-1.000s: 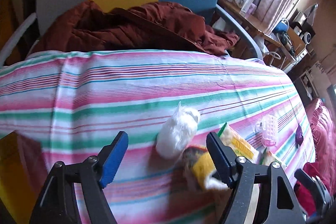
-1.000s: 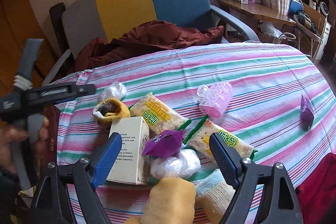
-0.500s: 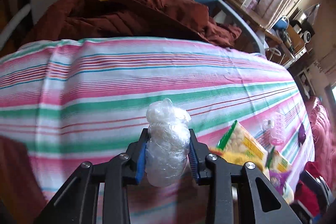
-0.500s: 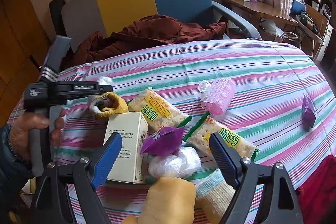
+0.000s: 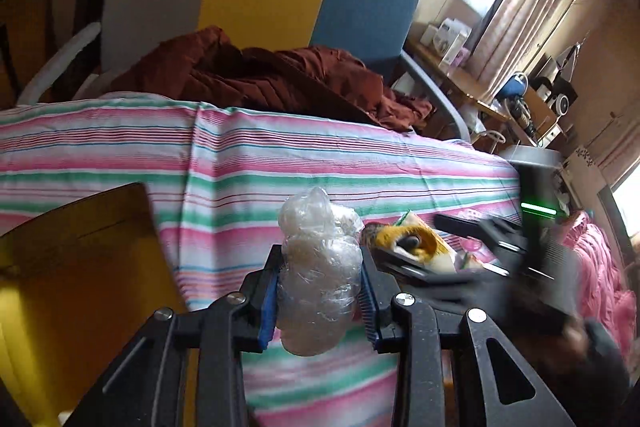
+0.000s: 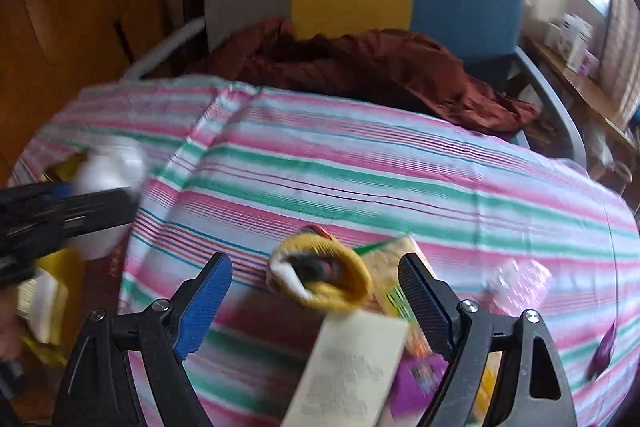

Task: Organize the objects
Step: 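Lower the bundle and yellow sock into the gold tray and open both tools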

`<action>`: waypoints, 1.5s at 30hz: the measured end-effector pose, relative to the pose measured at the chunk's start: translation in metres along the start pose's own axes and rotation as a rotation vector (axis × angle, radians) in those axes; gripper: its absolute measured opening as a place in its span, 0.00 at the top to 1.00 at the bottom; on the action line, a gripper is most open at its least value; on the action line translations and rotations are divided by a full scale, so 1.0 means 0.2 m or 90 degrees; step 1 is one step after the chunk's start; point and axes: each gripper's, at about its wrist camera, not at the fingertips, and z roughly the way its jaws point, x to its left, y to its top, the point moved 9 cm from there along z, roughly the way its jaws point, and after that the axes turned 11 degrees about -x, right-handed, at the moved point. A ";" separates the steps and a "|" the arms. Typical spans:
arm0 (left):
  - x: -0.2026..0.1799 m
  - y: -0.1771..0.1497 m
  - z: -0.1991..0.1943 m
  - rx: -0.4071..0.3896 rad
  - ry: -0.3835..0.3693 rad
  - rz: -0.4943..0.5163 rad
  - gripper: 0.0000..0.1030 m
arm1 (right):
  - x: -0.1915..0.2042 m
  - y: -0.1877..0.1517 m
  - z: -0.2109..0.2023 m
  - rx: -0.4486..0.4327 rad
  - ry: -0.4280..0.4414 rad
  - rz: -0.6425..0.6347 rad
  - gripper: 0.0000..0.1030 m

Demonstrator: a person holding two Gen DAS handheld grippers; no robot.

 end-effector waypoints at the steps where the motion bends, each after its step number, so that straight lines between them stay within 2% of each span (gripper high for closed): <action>1: 0.01 -0.01 -0.04 -0.004 0.001 -0.002 0.66 | 0.01 -0.02 0.07 0.025 -0.005 -0.009 0.18; 2: 0.03 -0.01 -0.08 -0.010 0.003 -0.004 0.66 | 0.02 -0.04 0.13 0.056 -0.008 -0.014 0.26; 3: 0.05 -0.02 -0.11 -0.013 0.007 -0.006 0.66 | 0.03 -0.07 0.18 0.083 -0.010 -0.020 0.42; 4: 0.07 -0.04 -0.15 -0.016 0.009 -0.009 0.66 | 0.03 -0.10 0.20 0.093 -0.010 -0.021 0.48; 8: 0.19 -0.10 -0.28 -0.024 0.023 -0.033 0.66 | 0.04 -0.09 0.15 0.072 -0.013 -0.008 0.57; 13: 0.42 -0.19 -0.47 -0.041 0.062 -0.081 0.66 | 0.12 0.00 -0.07 -0.007 0.008 0.007 0.57; 18: 0.70 -0.31 -0.67 -0.058 0.123 -0.133 0.66 | 0.37 0.08 -0.29 -0.065 0.070 0.004 0.57; 21: 0.87 -0.39 -0.80 -0.064 0.162 -0.162 0.66 | 0.57 0.06 -0.36 -0.081 0.117 -0.005 0.57; 26: 1.05 -0.50 -0.97 -0.082 0.192 -0.193 0.66 | 0.89 0.01 -0.44 -0.083 0.183 -0.023 0.57; 30: 1.11 -0.58 -1.06 -0.096 0.198 -0.202 0.66 | 1.13 -0.06 -0.49 -0.073 0.219 -0.044 0.57; 36: 1.11 -0.60 -1.08 -0.105 0.179 -0.206 0.66 | 1.33 -0.19 -0.53 -0.054 0.249 -0.057 0.57; 45: 1.07 -0.58 -1.03 -0.101 0.164 -0.186 0.65 | 1.40 -0.27 -0.50 -0.036 0.241 -0.061 0.57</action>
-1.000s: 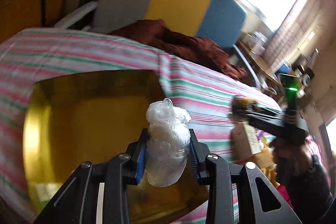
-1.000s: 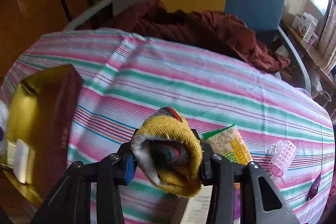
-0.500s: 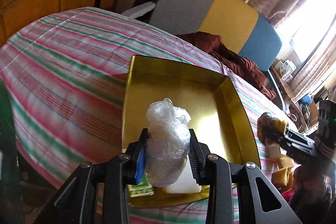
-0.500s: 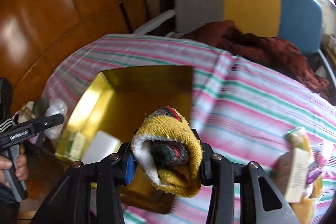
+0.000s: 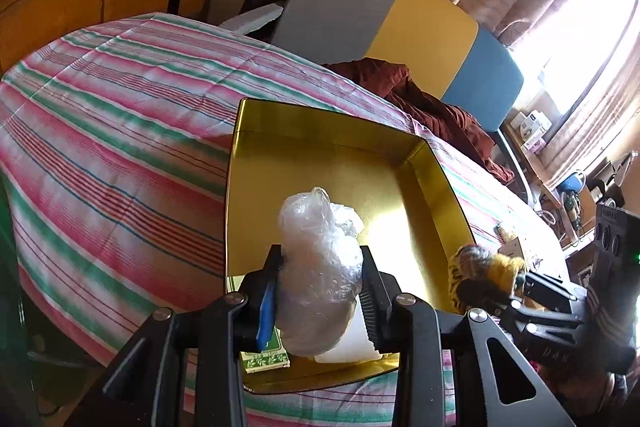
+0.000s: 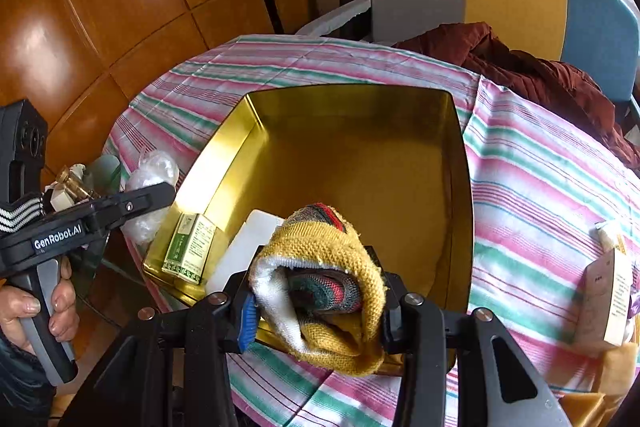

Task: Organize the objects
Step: 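Lower the bundle and yellow sock into the gold tray and open both tools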

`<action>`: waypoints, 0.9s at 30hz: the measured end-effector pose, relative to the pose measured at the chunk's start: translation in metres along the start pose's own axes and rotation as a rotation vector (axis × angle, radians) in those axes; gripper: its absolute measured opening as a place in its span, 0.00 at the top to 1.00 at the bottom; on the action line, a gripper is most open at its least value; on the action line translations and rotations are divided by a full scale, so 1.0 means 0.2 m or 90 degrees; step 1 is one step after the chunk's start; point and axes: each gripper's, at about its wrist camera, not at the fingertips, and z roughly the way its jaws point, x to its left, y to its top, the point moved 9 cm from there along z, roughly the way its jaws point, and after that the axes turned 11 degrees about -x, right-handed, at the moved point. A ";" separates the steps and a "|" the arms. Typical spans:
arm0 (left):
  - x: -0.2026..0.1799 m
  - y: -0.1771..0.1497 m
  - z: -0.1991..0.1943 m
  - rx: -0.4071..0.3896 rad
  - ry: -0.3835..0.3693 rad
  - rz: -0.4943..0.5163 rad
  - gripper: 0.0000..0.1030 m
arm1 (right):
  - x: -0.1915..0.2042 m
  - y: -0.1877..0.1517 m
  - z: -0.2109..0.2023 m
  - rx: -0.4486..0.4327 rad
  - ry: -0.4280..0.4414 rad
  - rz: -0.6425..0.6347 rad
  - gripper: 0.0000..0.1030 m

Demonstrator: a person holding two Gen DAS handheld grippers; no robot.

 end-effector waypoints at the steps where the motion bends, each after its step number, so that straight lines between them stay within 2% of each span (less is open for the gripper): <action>1: 0.00 0.01 0.00 -0.001 -0.001 0.003 0.65 | 0.00 -0.01 0.00 0.002 0.001 0.001 0.57; 4: -0.01 0.02 0.02 -0.002 0.007 0.016 0.64 | 0.00 -0.03 0.01 0.011 0.002 0.003 0.56; 7: 0.00 0.04 0.03 -0.009 0.022 0.023 0.54 | 0.00 -0.06 0.03 0.025 -0.002 0.002 0.50; 11: 0.01 0.03 0.03 -0.017 0.042 0.032 0.48 | 0.01 -0.10 0.05 0.036 0.001 0.002 0.27; 13: 0.01 0.01 0.01 -0.024 0.057 0.044 0.44 | 0.01 -0.11 0.05 0.037 0.007 0.006 0.26; 15: 0.00 -0.01 -0.02 -0.036 0.076 0.058 0.33 | 0.01 -0.12 0.04 0.032 0.010 0.009 0.26; 17: -0.01 -0.02 -0.06 -0.059 0.097 0.072 0.18 | 0.01 -0.12 0.03 0.023 0.009 0.014 0.25; 20: -0.04 -0.02 -0.12 -0.095 0.122 0.096 0.12 | -0.01 -0.10 -0.01 -0.001 -0.004 0.021 0.20; 27: -0.12 -0.04 -0.19 -0.122 0.134 0.139 0.08 | -0.05 -0.08 -0.11 -0.047 -0.040 0.022 0.18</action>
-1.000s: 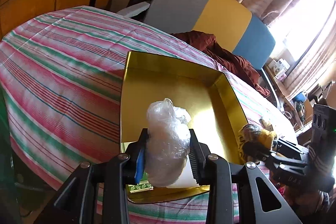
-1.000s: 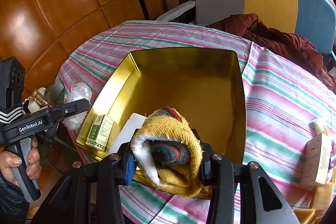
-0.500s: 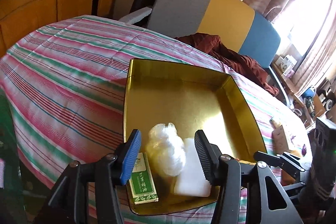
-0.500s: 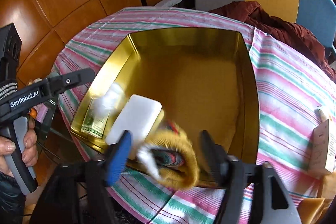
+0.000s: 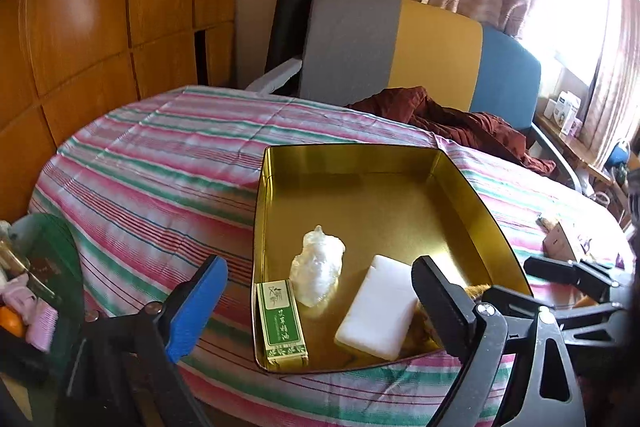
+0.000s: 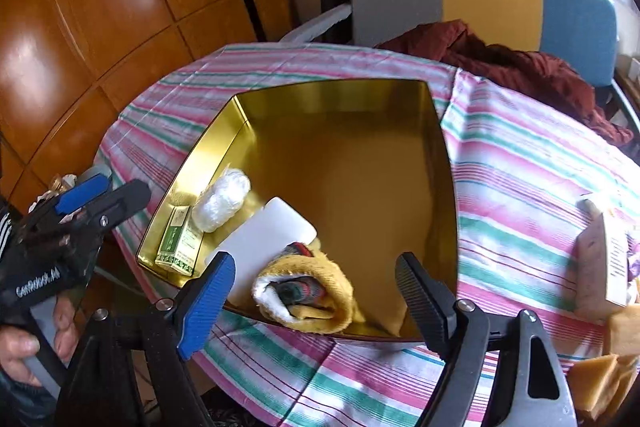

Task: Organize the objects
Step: 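Lower the bundle and yellow sock into the gold tray and open both tools, then move both tools back to the remaining items on the cloth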

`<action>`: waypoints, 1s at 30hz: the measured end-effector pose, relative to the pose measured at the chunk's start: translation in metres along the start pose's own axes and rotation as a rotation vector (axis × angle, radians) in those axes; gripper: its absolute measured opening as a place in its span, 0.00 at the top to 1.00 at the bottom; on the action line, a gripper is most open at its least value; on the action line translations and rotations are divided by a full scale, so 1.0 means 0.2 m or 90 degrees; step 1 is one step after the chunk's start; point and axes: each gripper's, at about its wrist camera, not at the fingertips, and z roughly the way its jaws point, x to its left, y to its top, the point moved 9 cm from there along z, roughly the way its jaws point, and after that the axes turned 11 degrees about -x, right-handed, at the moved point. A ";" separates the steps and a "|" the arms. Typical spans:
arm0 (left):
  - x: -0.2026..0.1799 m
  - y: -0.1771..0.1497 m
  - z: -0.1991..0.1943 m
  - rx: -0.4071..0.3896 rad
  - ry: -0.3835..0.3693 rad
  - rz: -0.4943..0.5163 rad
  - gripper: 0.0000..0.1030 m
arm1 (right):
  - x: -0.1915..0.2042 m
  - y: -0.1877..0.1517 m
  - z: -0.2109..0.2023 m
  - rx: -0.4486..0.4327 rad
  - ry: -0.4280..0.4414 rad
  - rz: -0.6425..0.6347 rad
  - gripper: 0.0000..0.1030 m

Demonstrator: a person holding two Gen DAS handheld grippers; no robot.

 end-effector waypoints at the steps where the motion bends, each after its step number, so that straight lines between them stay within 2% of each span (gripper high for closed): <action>1: -0.01 0.00 -0.01 -0.002 0.001 0.006 0.08 | -0.01 0.00 -0.01 -0.005 -0.005 -0.002 0.18; 11: -0.10 -0.05 -0.07 -0.010 0.002 0.033 0.04 | -0.08 0.01 -0.10 -0.058 -0.073 -0.035 0.14; 30: -0.28 -0.09 -0.11 -0.018 -0.004 0.114 0.04 | -0.38 -0.02 -0.23 -0.082 -0.132 0.039 0.14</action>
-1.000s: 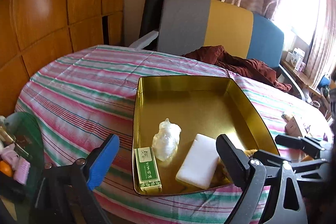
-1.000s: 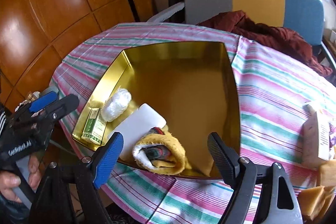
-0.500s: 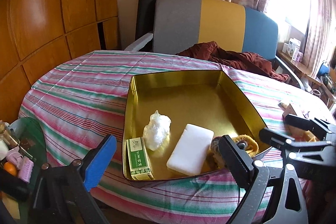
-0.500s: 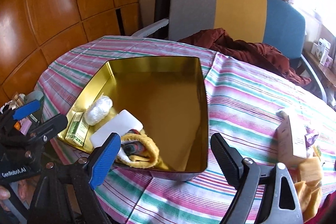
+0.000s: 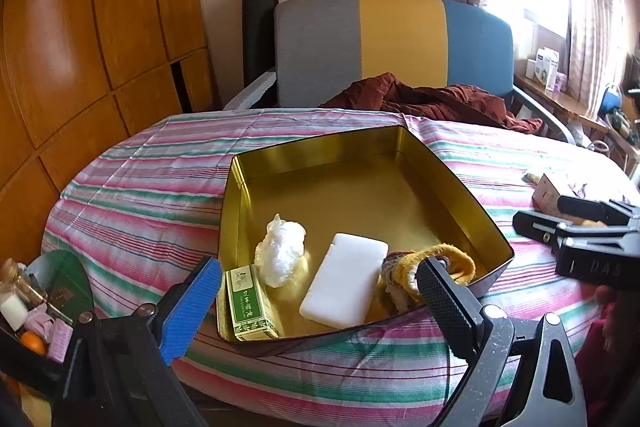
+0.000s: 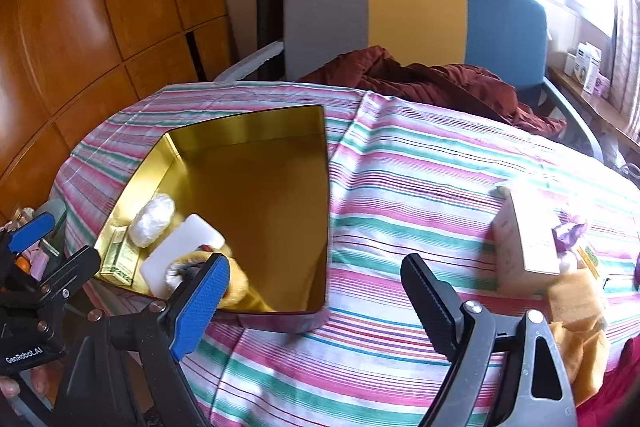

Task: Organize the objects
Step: 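Move both tools back to the remaining items on the cloth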

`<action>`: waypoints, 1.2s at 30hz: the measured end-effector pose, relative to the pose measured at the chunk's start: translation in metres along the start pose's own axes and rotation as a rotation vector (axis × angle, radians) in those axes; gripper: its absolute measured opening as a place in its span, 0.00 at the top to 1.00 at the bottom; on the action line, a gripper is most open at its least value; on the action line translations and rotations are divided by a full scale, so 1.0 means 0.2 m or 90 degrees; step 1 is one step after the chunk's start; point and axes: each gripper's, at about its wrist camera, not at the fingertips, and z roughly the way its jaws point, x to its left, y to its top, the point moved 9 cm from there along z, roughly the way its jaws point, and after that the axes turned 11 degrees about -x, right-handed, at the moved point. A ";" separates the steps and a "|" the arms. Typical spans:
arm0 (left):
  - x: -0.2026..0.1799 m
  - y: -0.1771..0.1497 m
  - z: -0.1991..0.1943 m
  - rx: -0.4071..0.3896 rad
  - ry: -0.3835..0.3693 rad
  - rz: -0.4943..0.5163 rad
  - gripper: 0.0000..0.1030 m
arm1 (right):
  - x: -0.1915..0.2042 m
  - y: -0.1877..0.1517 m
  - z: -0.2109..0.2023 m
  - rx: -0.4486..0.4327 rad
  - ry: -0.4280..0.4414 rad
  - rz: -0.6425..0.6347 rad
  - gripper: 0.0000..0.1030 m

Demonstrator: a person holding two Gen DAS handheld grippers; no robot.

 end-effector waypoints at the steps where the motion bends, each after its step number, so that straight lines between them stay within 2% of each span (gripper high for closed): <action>1: -0.01 0.00 0.00 0.000 -0.001 0.004 0.04 | -0.03 0.00 0.00 -0.001 -0.005 0.004 0.14; 11: -0.10 0.02 0.01 0.002 -0.015 0.035 0.04 | -0.39 0.02 -0.09 -0.016 -0.079 0.064 0.14; 28: -0.39 0.05 0.05 0.004 -0.081 0.105 0.04 | -1.22 0.02 -0.37 -0.055 -0.244 0.197 0.14; 36: -0.53 0.06 0.06 0.007 -0.107 0.139 0.04 | -1.51 -0.08 -0.41 -0.061 -0.284 0.300 0.14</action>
